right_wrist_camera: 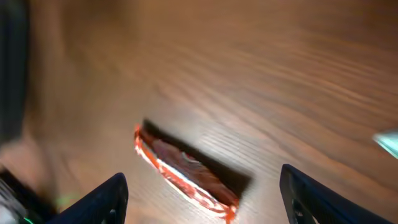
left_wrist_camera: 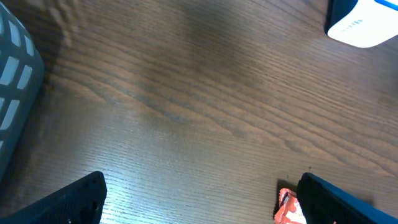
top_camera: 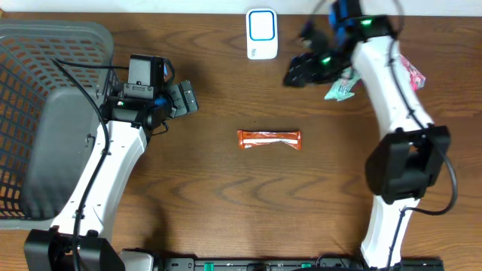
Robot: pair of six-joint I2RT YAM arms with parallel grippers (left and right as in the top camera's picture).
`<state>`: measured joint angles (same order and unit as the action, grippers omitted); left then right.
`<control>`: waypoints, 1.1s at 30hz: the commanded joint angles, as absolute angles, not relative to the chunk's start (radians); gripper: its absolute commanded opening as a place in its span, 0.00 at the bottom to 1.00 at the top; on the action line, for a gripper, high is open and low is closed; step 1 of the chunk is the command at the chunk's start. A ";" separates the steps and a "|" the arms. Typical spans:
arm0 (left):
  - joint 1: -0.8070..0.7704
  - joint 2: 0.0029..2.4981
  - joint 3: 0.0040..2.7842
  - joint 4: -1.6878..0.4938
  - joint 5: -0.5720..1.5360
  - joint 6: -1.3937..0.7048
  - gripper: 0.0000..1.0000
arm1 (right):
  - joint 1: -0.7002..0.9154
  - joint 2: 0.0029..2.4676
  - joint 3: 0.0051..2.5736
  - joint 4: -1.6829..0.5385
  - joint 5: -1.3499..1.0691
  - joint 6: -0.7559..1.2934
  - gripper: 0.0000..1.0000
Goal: Scan the item barcode
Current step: 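Set the green package down beside the purple package, then grasp the red bar with the right gripper and lift it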
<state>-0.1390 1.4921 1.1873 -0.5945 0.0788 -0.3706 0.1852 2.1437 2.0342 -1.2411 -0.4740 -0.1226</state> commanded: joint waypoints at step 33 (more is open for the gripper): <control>-0.138 1.475 1.215 -0.595 0.070 -0.383 0.98 | 0.362 2.146 1.520 -0.991 -0.480 -0.478 0.21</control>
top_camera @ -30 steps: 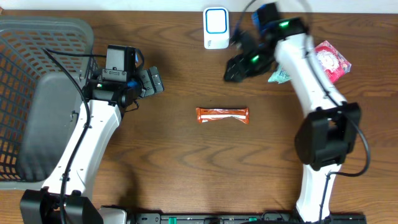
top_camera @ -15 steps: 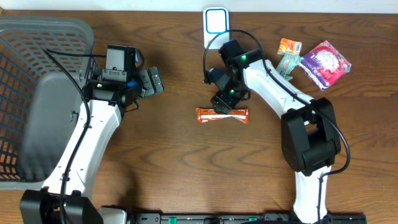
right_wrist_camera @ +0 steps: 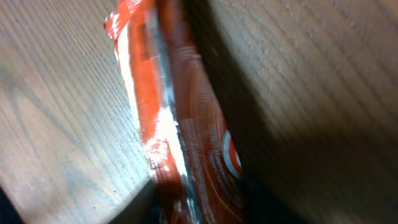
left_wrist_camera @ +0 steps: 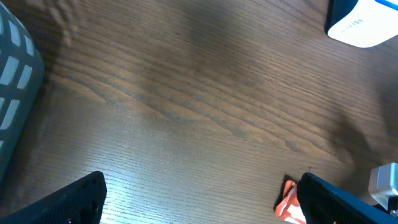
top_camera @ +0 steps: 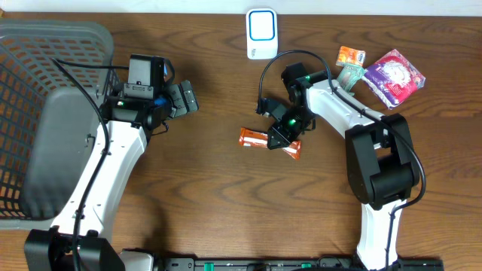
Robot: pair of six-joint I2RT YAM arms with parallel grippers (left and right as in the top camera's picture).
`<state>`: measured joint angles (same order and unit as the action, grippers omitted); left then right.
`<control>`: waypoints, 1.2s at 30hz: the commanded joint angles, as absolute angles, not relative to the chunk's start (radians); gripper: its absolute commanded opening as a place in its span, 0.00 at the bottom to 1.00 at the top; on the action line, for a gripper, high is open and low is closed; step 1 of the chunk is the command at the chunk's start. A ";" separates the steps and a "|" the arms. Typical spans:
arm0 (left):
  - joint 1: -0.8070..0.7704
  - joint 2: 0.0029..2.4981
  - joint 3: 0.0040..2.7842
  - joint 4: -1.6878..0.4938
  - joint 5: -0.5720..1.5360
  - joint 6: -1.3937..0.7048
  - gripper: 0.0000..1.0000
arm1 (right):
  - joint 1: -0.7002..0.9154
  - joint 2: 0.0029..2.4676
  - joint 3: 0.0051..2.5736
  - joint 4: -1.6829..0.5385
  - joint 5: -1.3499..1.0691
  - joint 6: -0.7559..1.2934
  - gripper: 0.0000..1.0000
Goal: Scan the item barcode
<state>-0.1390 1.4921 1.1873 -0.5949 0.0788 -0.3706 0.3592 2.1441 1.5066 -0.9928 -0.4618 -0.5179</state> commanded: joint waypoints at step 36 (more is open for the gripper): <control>-0.138 1.476 1.215 -0.595 0.070 -0.383 0.98 | 0.151 2.146 1.560 -0.576 -0.591 0.480 0.54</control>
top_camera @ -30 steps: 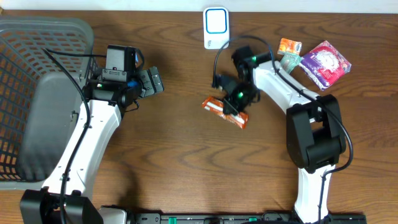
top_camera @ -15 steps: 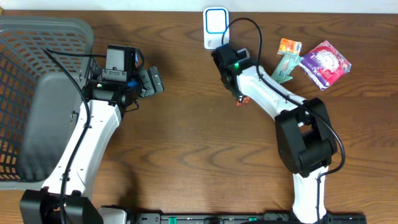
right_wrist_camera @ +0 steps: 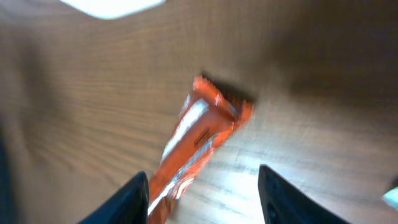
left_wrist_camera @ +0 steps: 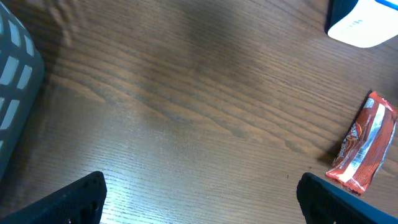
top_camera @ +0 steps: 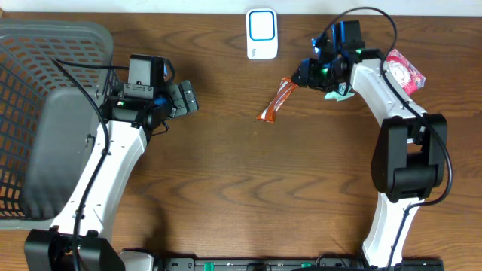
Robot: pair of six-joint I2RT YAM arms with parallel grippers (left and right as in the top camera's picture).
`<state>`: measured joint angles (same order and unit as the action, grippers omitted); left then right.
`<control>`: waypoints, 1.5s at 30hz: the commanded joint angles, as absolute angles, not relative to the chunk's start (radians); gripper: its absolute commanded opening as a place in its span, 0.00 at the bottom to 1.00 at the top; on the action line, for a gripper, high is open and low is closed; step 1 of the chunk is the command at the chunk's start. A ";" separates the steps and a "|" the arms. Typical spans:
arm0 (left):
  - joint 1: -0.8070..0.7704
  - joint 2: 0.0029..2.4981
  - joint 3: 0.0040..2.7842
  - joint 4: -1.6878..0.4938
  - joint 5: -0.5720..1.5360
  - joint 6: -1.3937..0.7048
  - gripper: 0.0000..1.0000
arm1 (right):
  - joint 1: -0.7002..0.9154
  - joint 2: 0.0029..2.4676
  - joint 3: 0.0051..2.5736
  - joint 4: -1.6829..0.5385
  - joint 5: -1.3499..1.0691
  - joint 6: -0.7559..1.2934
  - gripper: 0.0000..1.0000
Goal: Scan the item barcode
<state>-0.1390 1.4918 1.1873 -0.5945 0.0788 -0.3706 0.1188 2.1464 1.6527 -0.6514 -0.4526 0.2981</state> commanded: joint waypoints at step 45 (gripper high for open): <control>-0.138 1.476 1.215 -0.595 0.070 -0.383 0.98 | 0.622 2.284 1.642 -0.910 0.643 0.317 0.09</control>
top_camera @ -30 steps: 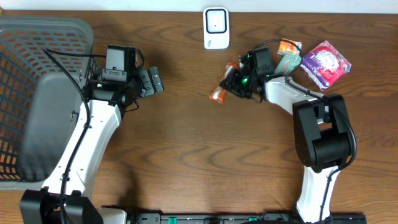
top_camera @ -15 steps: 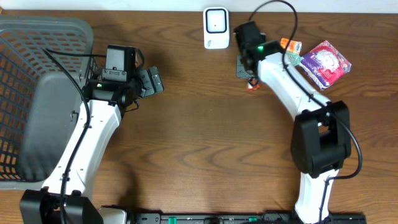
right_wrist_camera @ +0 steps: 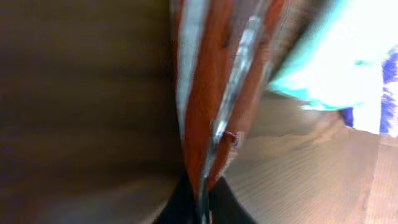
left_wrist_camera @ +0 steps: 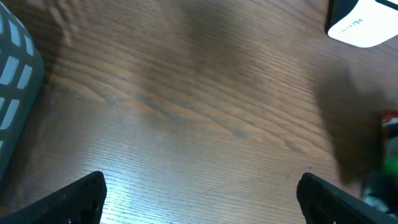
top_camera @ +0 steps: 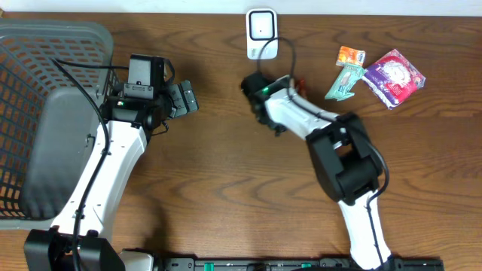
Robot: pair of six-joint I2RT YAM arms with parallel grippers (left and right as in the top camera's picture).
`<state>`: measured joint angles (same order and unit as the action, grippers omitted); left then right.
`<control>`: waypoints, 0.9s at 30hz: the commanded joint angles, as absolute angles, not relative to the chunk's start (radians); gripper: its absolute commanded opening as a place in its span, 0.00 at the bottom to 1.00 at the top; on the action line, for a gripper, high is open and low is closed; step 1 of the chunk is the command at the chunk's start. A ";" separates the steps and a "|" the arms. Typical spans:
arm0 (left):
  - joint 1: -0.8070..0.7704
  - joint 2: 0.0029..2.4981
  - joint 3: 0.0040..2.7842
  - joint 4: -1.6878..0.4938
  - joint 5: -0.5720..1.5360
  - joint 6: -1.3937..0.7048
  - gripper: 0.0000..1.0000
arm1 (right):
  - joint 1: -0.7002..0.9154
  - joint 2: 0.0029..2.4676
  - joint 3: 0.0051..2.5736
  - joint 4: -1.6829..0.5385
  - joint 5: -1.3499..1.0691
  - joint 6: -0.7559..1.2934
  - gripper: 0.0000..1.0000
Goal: Scan the item barcode
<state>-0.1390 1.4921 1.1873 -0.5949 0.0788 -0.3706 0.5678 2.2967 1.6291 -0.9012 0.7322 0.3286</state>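
Note:
The orange snack bar (right_wrist_camera: 211, 93) fills the right wrist view, and my right gripper (right_wrist_camera: 202, 193) is shut on its wrapper edge. From overhead the right gripper (top_camera: 263, 75) sits just in front of the white-and-blue scanner (top_camera: 261, 34), with only a red tip of the bar (top_camera: 300, 81) showing. In the right wrist view the scanner (right_wrist_camera: 336, 56) glows bright beside the bar. My left gripper (top_camera: 184, 98) hangs open over bare table left of centre, its fingertips (left_wrist_camera: 74, 199) wide apart. No barcode can be made out.
A grey wire basket (top_camera: 45, 113) fills the left side. Several snack packets lie at the back right: a pink one (top_camera: 395, 75), a small orange one (top_camera: 350, 56) and a teal one (top_camera: 343, 83). The scanner (left_wrist_camera: 367, 25) and the blurred right arm (left_wrist_camera: 382, 162) show in the left wrist view.
My right gripper, still shut on the bar, has moved left from beside the scanner to just in front of it. The bar no longer shows in the left wrist view. The left arm is unmoved.
The bar first lay in the middle of the table with my right gripper open near the back right. Then the gripper was down on the bar. Then it held the bar right of the scanner, and now holds it close in front of the scanner.

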 commanded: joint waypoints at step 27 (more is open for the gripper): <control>-0.138 1.476 1.215 -0.595 0.070 -0.383 0.98 | 0.319 2.353 1.829 -1.013 -0.301 0.053 0.28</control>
